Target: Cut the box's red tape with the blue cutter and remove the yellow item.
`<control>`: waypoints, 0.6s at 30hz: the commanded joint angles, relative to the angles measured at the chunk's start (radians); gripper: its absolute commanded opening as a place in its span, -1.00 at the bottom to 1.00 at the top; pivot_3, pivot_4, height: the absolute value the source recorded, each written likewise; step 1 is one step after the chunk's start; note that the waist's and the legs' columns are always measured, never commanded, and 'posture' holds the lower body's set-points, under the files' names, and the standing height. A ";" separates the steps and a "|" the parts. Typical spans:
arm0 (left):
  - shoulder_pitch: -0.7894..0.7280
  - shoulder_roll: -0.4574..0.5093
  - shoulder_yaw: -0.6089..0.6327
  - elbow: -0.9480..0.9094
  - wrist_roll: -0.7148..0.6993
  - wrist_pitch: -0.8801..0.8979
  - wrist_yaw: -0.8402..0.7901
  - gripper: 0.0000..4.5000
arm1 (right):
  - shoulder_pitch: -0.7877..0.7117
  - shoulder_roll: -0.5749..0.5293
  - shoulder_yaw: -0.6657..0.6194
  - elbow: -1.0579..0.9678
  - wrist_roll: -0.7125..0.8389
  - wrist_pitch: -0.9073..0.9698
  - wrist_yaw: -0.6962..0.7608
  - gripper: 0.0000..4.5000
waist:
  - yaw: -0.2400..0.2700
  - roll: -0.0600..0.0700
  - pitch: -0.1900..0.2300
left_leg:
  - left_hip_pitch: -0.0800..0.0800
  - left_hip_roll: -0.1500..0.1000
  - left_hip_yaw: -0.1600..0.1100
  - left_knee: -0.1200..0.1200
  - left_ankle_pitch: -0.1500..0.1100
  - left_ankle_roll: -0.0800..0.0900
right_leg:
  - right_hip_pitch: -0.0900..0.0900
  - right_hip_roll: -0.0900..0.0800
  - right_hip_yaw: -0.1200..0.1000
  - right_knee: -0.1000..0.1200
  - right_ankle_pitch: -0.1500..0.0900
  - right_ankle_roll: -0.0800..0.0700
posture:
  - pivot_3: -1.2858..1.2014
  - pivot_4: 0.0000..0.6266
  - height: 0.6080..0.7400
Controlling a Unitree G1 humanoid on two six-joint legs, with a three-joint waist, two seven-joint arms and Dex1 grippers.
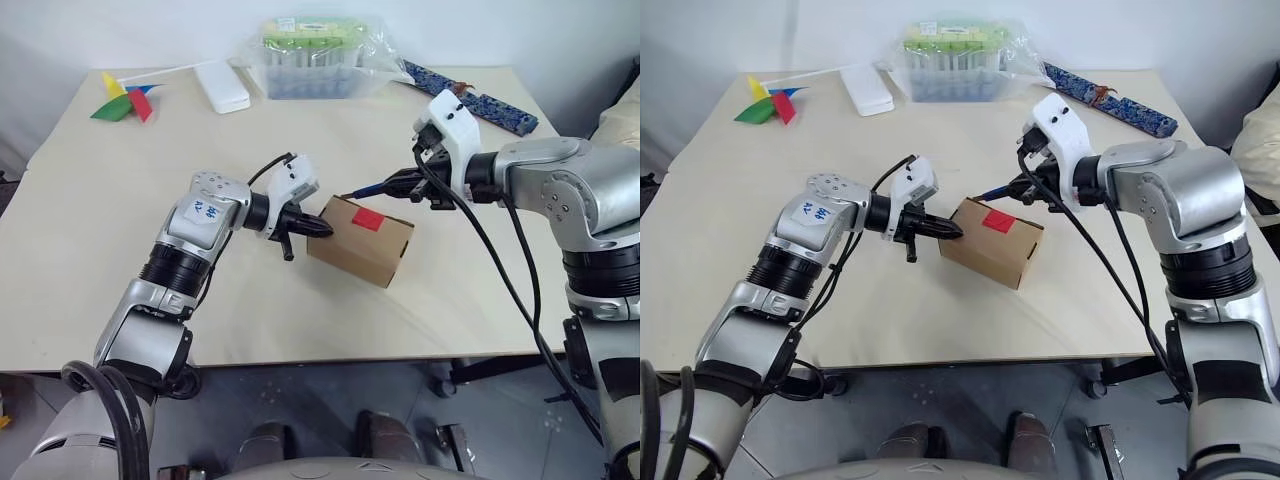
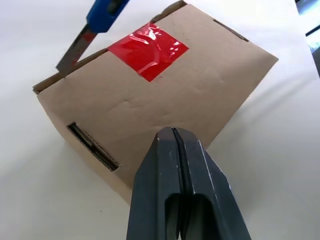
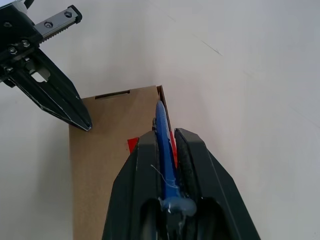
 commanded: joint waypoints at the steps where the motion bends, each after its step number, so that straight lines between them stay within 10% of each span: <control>1: -0.022 -0.003 -0.011 0.010 0.015 -0.013 -0.020 -1.00 | -0.015 -0.010 0.009 0.001 -0.026 -0.024 0.023 -0.93 | 0.000 0.000 0.000 | 0.000 0.000 0.000 0.000 0.000 0.000 | 0.000 0.000 0.000 0.000 0.000 0.000 | 0.03 -0.52 1.00; 18: -0.065 -0.008 -0.021 0.135 0.068 -0.117 -0.050 -1.00 | 0.021 -0.061 -0.009 -0.068 -0.035 0.030 0.049 -0.93 | 0.001 0.000 0.000 | 0.000 0.000 0.000 0.001 0.000 0.000 | 0.000 0.000 0.000 0.001 0.000 0.000 | 0.03 -0.52 1.00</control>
